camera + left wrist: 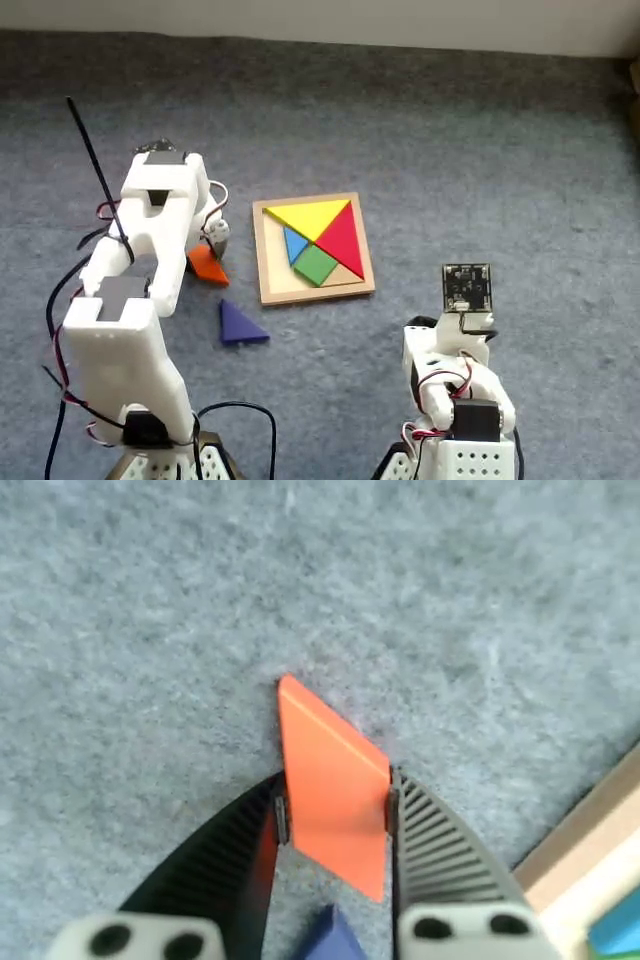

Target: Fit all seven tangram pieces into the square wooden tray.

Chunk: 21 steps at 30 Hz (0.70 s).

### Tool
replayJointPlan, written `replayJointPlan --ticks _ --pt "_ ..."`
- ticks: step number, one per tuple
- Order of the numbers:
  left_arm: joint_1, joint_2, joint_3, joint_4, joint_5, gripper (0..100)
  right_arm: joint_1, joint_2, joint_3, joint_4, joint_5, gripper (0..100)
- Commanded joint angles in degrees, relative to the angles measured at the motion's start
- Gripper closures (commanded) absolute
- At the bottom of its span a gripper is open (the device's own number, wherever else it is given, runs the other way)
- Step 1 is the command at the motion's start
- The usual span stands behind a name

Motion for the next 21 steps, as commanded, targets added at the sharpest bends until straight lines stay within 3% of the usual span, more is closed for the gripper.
replayJointPlan --ticks 1,10,21 --pt "0.9 -4.8 -3.9 4.3 0.2 99 0.7 -0.3 6.6 -1.5 0.6 98.1" --pt "10.7 -10.7 -6.7 6.8 -1.1 99 0.7 -0.3 6.6 -1.5 0.6 98.1" --pt "14.9 -10.6 -6.1 -6.0 -36.6 99 0.7 -0.3 6.6 -1.5 0.6 98.1"
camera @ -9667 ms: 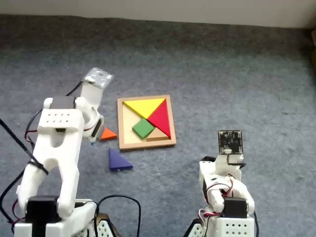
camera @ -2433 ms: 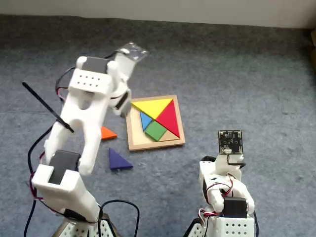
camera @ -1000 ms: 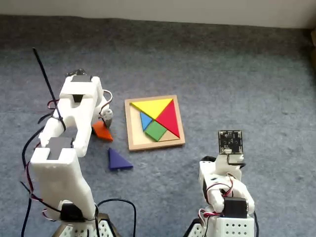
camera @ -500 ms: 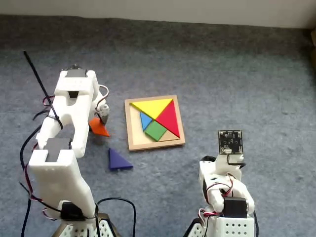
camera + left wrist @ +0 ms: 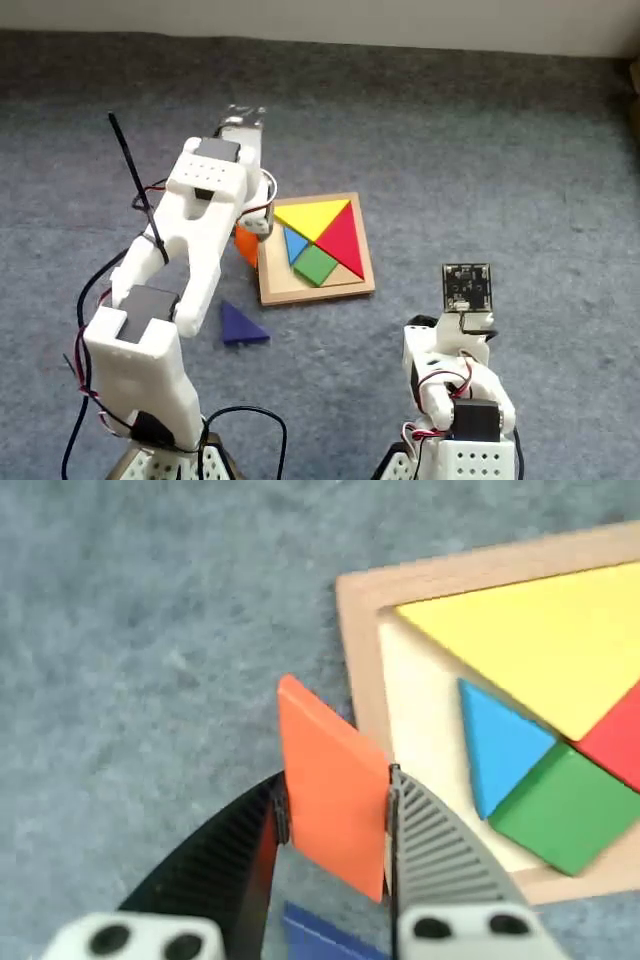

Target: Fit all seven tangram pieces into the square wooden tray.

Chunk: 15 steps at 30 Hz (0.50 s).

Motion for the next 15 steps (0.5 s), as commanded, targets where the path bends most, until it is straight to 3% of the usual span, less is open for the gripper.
replayJointPlan --ticks 1,11,15 --pt "1.4 -3.2 -2.0 -6.0 -13.7 99 0.7 -0.3 6.6 -1.1 0.6 98.1" --pt "4.4 0.2 -2.3 -8.1 -13.3 99 0.7 -0.3 6.6 -1.1 0.6 98.1" --pt "5.8 5.2 -2.7 -8.1 -5.5 99 0.7 -0.3 6.6 -1.1 0.6 98.1"
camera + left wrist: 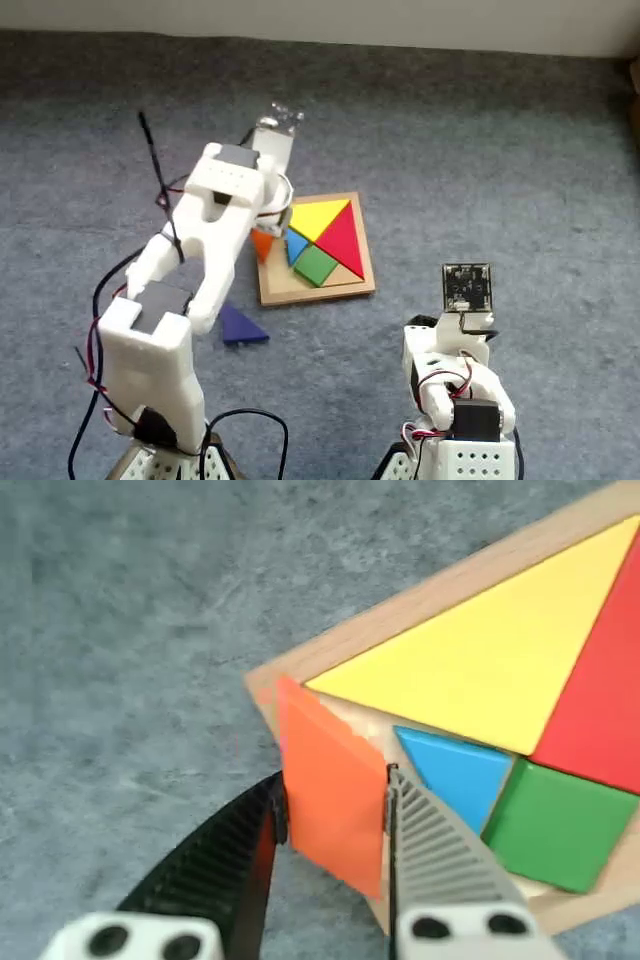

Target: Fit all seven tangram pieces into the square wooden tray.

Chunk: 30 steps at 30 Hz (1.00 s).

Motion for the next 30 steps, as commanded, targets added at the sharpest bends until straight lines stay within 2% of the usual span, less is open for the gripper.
replayJointPlan --ticks 1,4,9,11,20,23,27,30 --pt "2.6 2.8 -3.5 -0.6 7.8 99 0.7 -0.3 6.6 -1.1 0.6 98.1" --pt "2.8 3.2 -6.3 2.5 10.8 94 0.7 -0.3 6.6 -1.1 0.6 98.1" --pt "2.6 3.4 -9.7 9.4 20.3 79 0.7 -0.3 6.6 -1.1 0.6 98.1" --pt "2.6 3.4 -10.3 10.7 21.8 76 0.7 -0.3 6.6 -1.1 0.6 98.1" --pt "2.4 2.9 -11.6 12.2 22.2 76 0.7 -0.3 6.6 -1.1 0.6 98.1" --pt "2.8 2.9 -13.1 16.6 21.9 76 0.7 -0.3 6.6 -1.1 0.6 98.1" --pt "4.0 2.9 -14.8 21.5 21.8 85 0.7 -0.3 6.6 -1.1 0.6 98.1" --pt "3.6 3.5 -14.4 20.1 21.7 93 0.7 -0.3 6.6 -1.1 0.6 98.1"
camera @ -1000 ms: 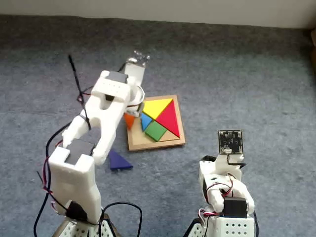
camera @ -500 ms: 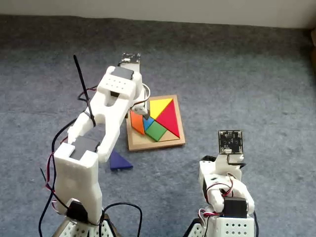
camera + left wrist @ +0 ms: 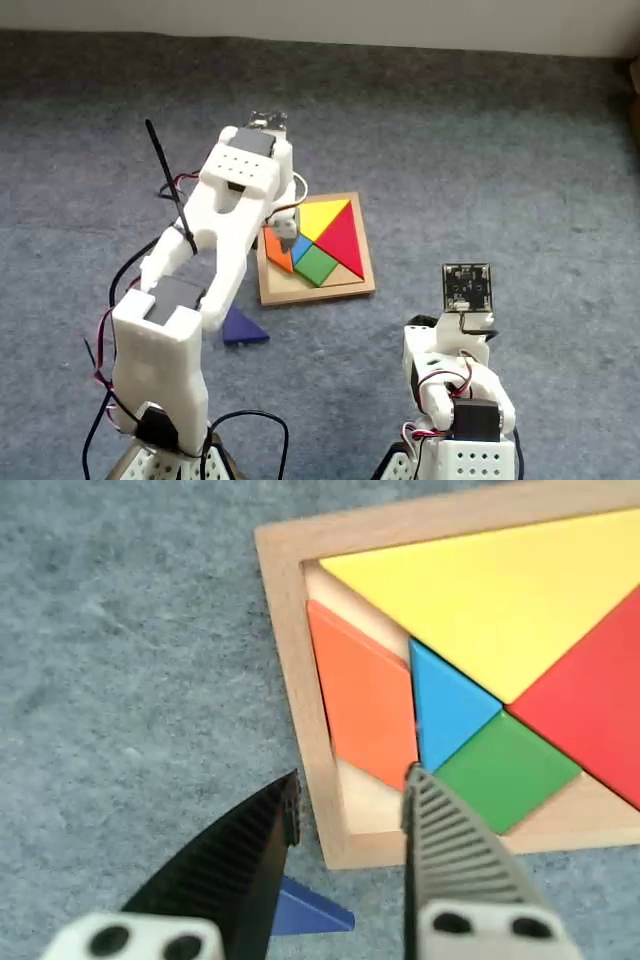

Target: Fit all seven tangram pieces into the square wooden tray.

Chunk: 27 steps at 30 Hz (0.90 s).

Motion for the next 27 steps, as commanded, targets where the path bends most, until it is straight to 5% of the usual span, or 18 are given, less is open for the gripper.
replayJointPlan --ticks 1,19,24,27 --pt "0.7 -0.5 -2.0 -1.0 -0.6 93 0.7 -0.3 6.6 -1.1 0.6 98.1" --pt "-1.5 -0.4 9.1 -22.9 -2.5 93 0.7 -0.3 6.6 -1.1 0.6 98.1" --pt "-1.3 -2.0 7.7 -22.6 -2.5 93 0.7 -0.3 6.6 -1.1 0.6 98.1" --pt "-1.5 -6.5 3.9 -13.4 -4.2 93 0.7 -0.3 6.6 -1.1 0.6 98.1"
